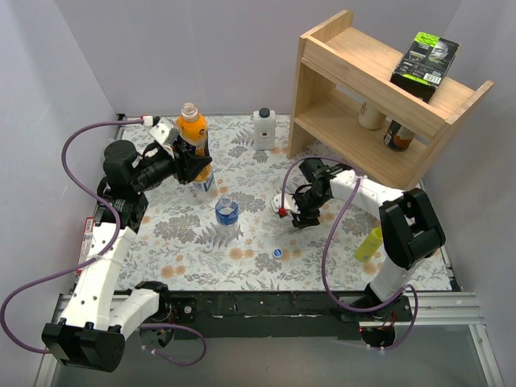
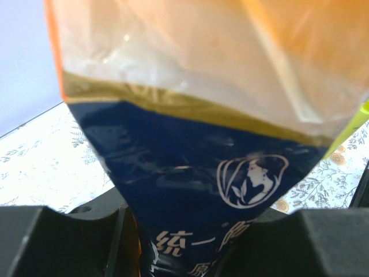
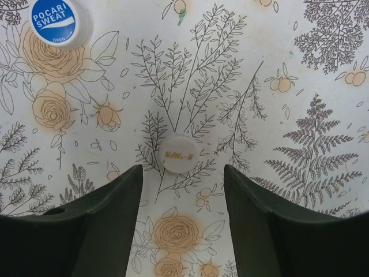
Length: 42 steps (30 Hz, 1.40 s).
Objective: Screw on the bottle caps
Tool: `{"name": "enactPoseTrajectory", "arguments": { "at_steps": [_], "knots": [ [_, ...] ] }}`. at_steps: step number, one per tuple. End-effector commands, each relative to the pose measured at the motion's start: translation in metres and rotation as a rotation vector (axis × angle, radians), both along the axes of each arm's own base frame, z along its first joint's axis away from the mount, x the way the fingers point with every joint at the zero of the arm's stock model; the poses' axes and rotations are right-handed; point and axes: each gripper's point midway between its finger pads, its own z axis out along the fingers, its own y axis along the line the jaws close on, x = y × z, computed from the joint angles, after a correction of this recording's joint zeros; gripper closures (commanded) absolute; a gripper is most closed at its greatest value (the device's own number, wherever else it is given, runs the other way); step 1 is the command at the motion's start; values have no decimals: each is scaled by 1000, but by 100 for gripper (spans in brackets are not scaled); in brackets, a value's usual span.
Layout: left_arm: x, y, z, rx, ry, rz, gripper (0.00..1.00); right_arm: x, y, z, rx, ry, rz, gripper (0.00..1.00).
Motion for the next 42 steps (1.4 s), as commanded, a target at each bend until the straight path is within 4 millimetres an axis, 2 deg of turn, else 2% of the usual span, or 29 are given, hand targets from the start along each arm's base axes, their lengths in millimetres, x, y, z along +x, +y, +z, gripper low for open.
{"name": "enactPoseTrajectory", "arguments": {
  "at_steps": [1, 20, 30, 36, 39, 41, 42],
  "knots": [
    [-3, 3, 8, 4, -29, 1, 86, 3, 6, -5, 4, -8, 24, 37],
    [-1, 6, 3, 15, -26, 11, 82, -4, 8, -24, -43, -8, 65, 44],
    [-1, 7, -2, 18, -16, 8, 80, -9, 2, -33, -83, 4, 61, 48],
    [-1, 5, -4, 15, -12, -3, 79, -9, 4, -32, -77, 7, 53, 56],
    [-6, -1, -8, 22, -20, -64, 84, -8, 6, -22, -67, 13, 31, 64],
    [-15, -9, -8, 19, -28, -140, 88, -5, 11, 0, -39, 17, -10, 67],
    [-23, -16, -6, 2, -26, -201, 89, -5, 13, 18, -8, -3, -24, 67]
  ]
}}
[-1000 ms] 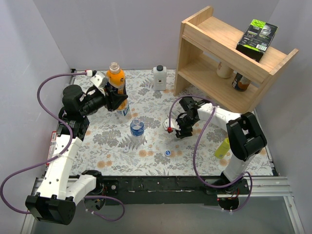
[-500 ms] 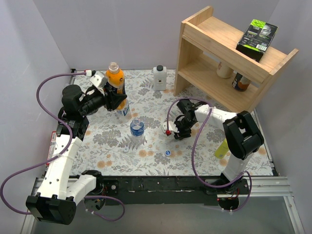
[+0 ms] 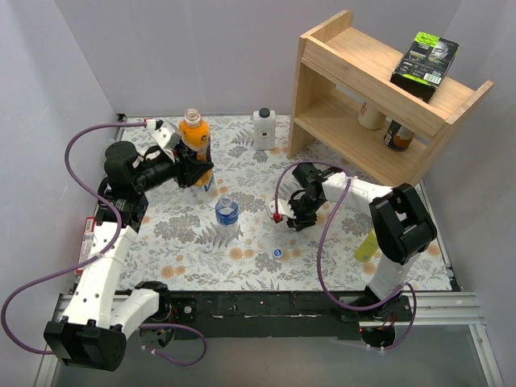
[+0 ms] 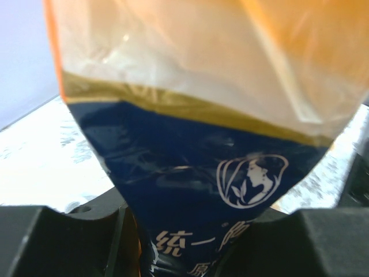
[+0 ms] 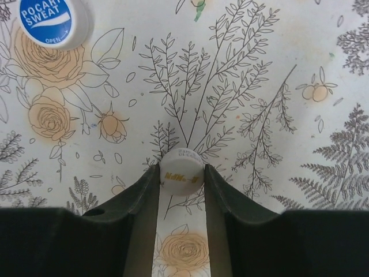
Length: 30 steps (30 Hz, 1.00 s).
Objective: Screw on the bottle caps
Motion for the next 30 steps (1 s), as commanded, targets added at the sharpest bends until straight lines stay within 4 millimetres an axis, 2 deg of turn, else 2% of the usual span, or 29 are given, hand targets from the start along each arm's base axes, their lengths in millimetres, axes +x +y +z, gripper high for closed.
{"name": "enactPoseTrajectory", "arguments": {
  "at_steps": [1, 4, 5, 7, 8, 9, 11, 12, 14, 15, 19, 20, 21, 26, 28, 30],
  "knots": [
    [-24, -19, 2, -25, -14, -185, 89, 6, 19, 69, 115, -38, -53, 67],
    [-46, -39, 5, -32, -29, -300, 92, -7, 27, 124, 204, -4, -113, 69],
    [-58, -49, 5, -33, -32, -350, 93, -4, 32, 150, 246, -10, -150, 69],
    [-77, -57, 7, -35, -51, -414, 94, -11, 34, 181, 300, -4, -185, 70],
    [-86, -63, -2, -36, -30, -443, 94, -9, 37, 204, 337, -27, -195, 70],
    [-90, -64, -5, -39, -21, -444, 95, -12, 37, 218, 360, -18, -228, 70],
    [-98, -63, -22, -35, -11, -459, 96, -16, 37, 238, 387, -13, -250, 71],
    [-101, -62, -30, -23, -14, -468, 98, -17, 38, 258, 419, -27, -269, 71],
    [-109, -59, -41, 17, -98, -491, 98, -22, 37, 275, 438, -17, -284, 71],
    [-113, -59, -64, 31, -64, -504, 98, -23, 39, 294, 469, -36, -281, 71],
    [-136, -56, -115, 66, -29, -570, 99, -40, 50, 321, 506, 10, -265, 71],
    [-142, -57, -124, 71, -28, -593, 100, -44, 54, 323, 512, 12, -249, 71],
    [-150, -56, -141, 86, -37, -612, 100, -48, 56, 326, 517, 8, -235, 71],
    [-165, -57, -174, 145, -92, -648, 100, -88, 81, 335, 520, -15, -61, 71],
    [-162, -56, -188, 173, -79, -643, 100, -106, 89, 331, 496, 4, 8, 71],
    [-160, -57, -197, 188, -53, -648, 100, -117, 95, 323, 476, 12, 57, 71]
  ]
}}
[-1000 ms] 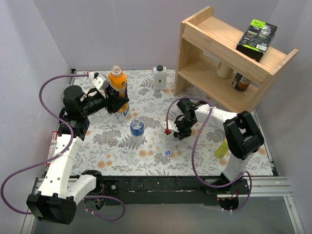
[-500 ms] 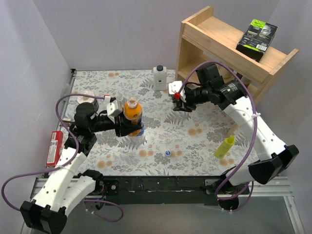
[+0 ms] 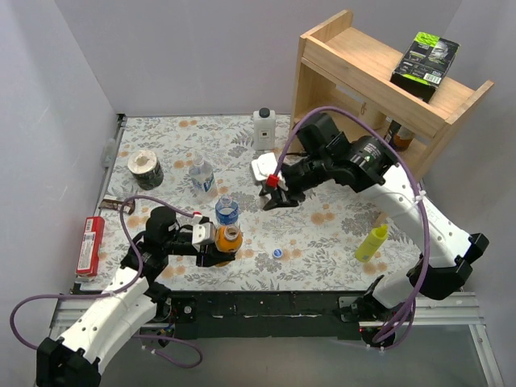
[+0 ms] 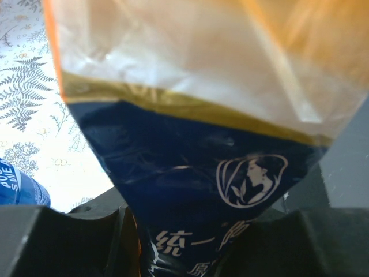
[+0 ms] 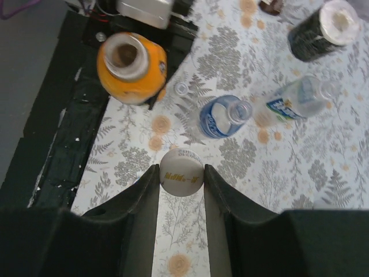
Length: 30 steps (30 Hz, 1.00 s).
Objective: Screw on the bottle caps
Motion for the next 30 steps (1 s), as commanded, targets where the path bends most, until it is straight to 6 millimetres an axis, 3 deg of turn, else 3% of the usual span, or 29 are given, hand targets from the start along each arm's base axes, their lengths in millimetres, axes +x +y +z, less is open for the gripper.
{"name": "enactPoseTrajectory", "arguments": {
  "at_steps": [1, 7, 16, 30],
  "knots": [
    [8, -1, -24, 54, -29, -20, 100, -36, 12, -4, -28, -3, 135, 71],
    [16, -3, -43, 86, 34, 5, 100, -49, 25, -25, -82, -23, 208, 71],
    [11, -4, -44, 65, 16, 13, 100, -55, 37, -43, -133, -10, 245, 70],
    [9, -10, -43, 44, 14, -2, 100, -59, 56, -56, -178, -51, 274, 70]
  ]
}}
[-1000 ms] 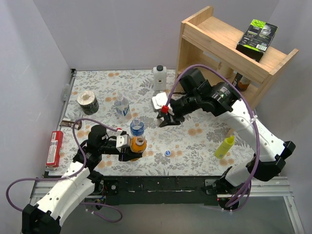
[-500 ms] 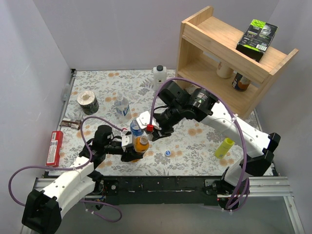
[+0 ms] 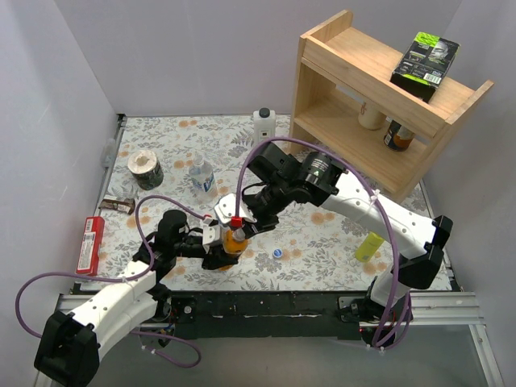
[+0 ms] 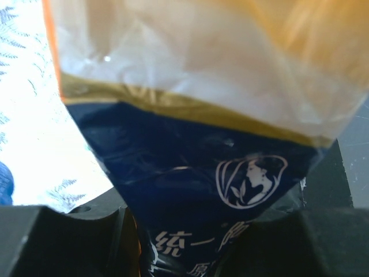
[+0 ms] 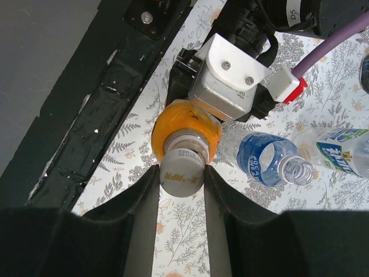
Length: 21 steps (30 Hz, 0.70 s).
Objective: Screw on the bottle caps
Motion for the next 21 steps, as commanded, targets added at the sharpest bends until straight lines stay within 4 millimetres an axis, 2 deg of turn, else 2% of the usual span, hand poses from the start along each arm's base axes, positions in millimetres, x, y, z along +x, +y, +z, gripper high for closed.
{"name": "enactPoseTrajectory", "arguments": {
  "at_steps": [1, 11, 21],
  "knots": [
    [-1, -4, 6, -26, -31, -13, 100, 1, 7, -1, -11, -30, 19, 70],
    [1, -5, 11, -46, -88, -16, 100, -1, 7, -7, -50, -71, 37, 70],
    [0, -5, 9, -45, -88, -17, 100, 20, 13, -5, -11, -178, -24, 71]
  ]
}}
